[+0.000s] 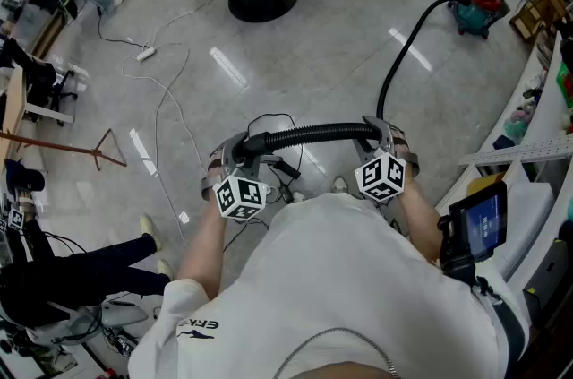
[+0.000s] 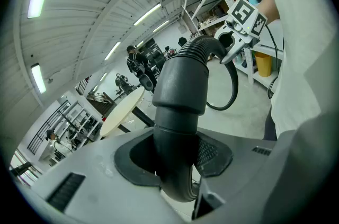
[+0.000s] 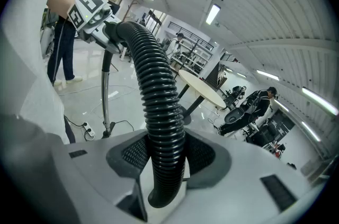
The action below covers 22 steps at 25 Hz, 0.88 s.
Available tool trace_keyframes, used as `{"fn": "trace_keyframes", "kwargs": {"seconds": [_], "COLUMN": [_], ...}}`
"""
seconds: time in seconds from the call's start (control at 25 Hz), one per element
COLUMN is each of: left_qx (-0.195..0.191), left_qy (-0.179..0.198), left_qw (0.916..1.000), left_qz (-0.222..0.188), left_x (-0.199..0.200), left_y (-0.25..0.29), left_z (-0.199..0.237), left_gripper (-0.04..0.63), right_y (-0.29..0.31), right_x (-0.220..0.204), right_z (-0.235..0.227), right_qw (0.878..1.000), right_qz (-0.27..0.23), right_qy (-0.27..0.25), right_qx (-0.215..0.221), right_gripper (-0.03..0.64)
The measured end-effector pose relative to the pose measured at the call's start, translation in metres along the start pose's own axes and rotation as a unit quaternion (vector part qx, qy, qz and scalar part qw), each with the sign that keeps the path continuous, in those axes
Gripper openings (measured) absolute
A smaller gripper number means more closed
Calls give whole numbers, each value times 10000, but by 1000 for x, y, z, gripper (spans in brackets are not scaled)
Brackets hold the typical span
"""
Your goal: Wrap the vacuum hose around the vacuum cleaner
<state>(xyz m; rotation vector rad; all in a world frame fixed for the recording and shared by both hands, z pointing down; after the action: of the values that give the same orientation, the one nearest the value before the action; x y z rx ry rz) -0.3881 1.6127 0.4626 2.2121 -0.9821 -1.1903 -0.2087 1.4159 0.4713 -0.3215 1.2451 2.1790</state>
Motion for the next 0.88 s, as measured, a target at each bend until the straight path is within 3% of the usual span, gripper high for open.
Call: {"fn": "trace_keyframes", "kwargs": {"seconds": [0.52, 0.88], "left_qx": [-38, -176], "left_qy": [86, 357], "left_qw": [9999, 9988], "left_qz": [-89, -296], "left_x": [7, 19], "left_y": [3, 13], "left_z": [6, 13], "left_gripper": [138, 138], "right_y": [-1, -4], "right_x": [-1, -8], "right_z": [-3, -6], "right_qw": [9999, 9984], "right_qz": [-38, 173], "right_qy": [156, 462], "right_qx": [-64, -290], "right_gripper": [179, 179]}}
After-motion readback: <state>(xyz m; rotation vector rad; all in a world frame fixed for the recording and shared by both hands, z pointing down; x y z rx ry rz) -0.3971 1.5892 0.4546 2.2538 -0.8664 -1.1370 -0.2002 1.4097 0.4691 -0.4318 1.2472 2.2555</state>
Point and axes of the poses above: the fingertips, and each gripper's own axes: y forward along the fingers, z to its left, x out of its top, the point moved 3 cm from there along -y, backward along the fingers, and after that the axes turned 9 degrees about z, right-handed, at the moved point
